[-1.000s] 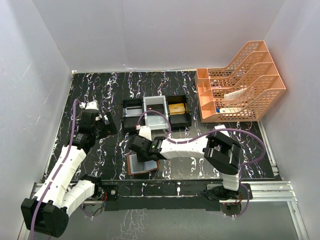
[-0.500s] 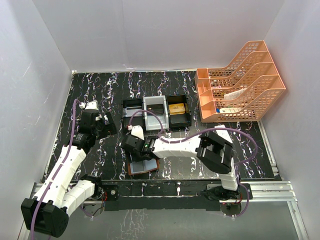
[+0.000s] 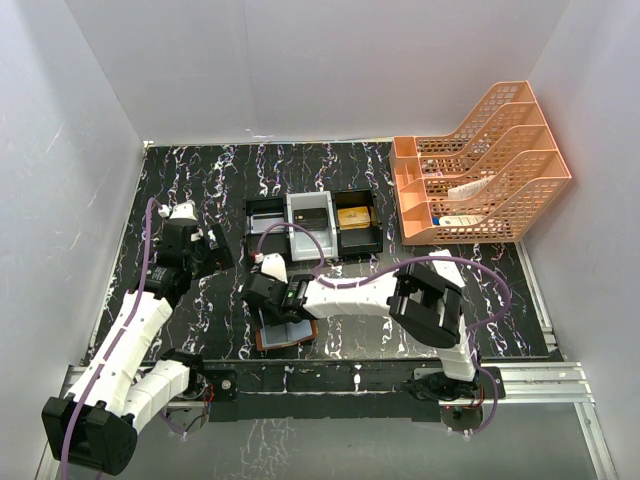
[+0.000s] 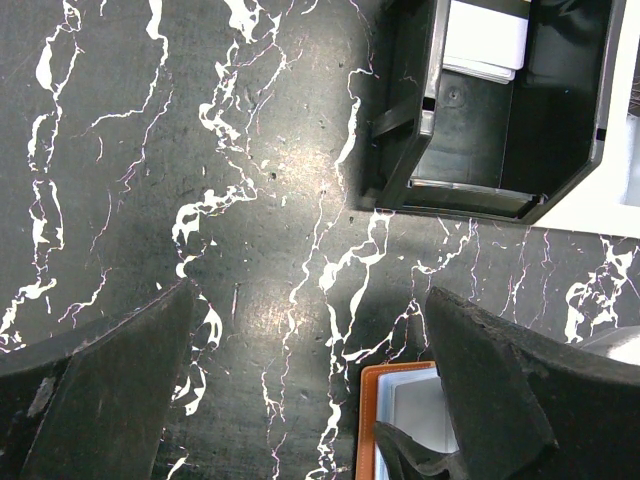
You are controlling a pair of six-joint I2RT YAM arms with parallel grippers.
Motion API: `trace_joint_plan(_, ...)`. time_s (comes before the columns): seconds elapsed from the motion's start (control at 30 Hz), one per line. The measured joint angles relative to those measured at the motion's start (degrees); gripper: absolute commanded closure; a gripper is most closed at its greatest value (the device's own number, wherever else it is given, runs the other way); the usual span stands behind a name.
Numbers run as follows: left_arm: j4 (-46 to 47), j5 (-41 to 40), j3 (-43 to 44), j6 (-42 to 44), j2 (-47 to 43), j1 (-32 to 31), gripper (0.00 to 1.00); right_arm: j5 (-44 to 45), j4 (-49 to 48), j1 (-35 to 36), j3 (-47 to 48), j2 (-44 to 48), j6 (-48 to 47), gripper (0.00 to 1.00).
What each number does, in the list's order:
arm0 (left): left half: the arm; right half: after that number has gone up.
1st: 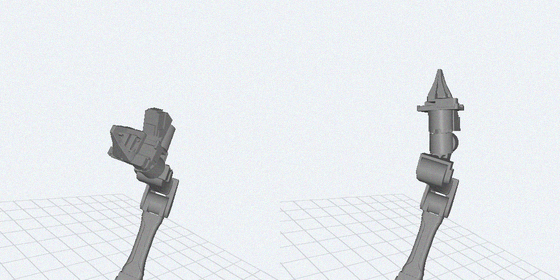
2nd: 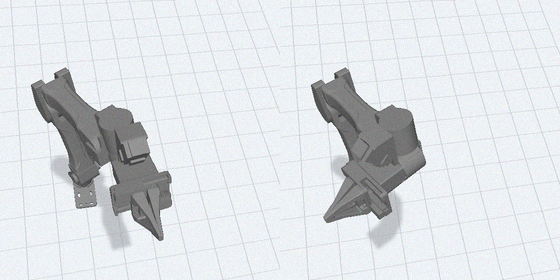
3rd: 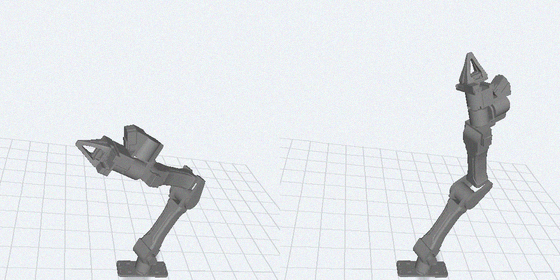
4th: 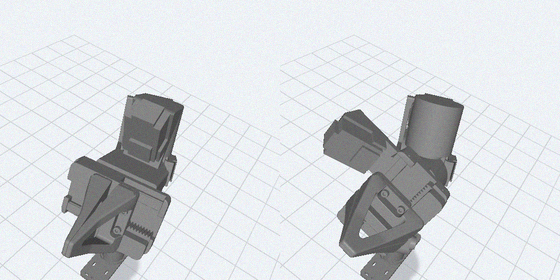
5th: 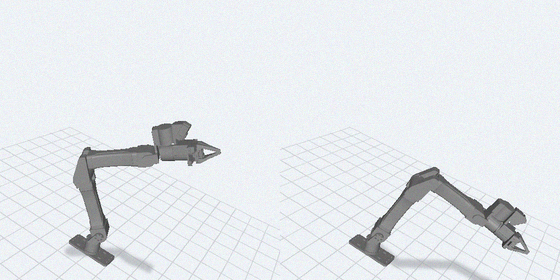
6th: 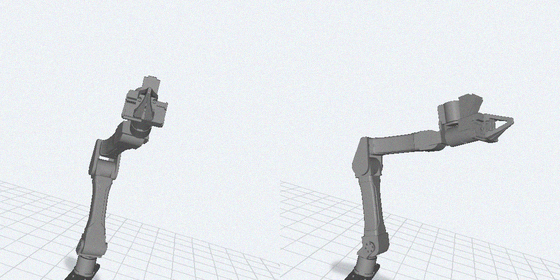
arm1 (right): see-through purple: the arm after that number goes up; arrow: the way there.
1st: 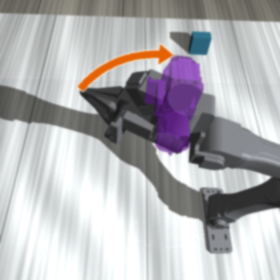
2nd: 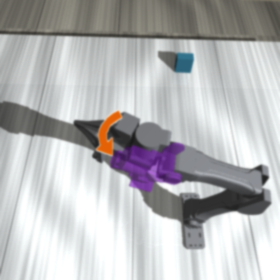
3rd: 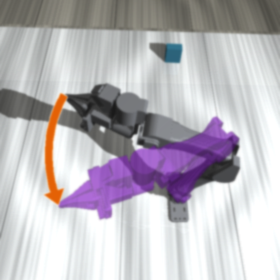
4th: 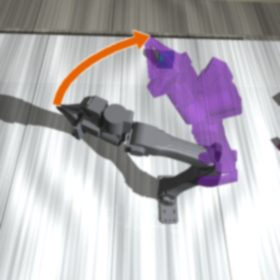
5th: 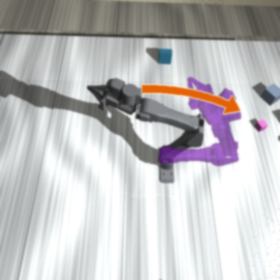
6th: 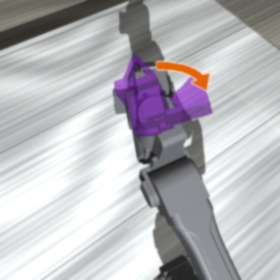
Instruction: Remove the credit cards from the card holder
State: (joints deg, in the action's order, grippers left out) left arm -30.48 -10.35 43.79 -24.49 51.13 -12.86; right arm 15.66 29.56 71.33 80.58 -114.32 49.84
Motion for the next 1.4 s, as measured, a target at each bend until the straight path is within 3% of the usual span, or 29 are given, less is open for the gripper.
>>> trace_joint_plan(0.43, 0.0, 0.0, 0.0, 0.0, 0.0, 0.0, 0.01, -3.7, -4.7, -1.4, -4.3, 2.7, 0.8, 0.31)
trace_joint_plan(1.0, 0.0, 0.0, 0.0, 0.0, 0.0, 0.0, 0.01, -1.2, 4.3, -1.3, 0.7, 2.1, -1.0, 0.34)
trace_joint_plan(1.4, 0.0, 0.0, 0.0, 0.0, 0.0, 0.0, 0.01, -1.3, 4.3, -1.3, 1.0, -0.2, 0.6, 0.33)
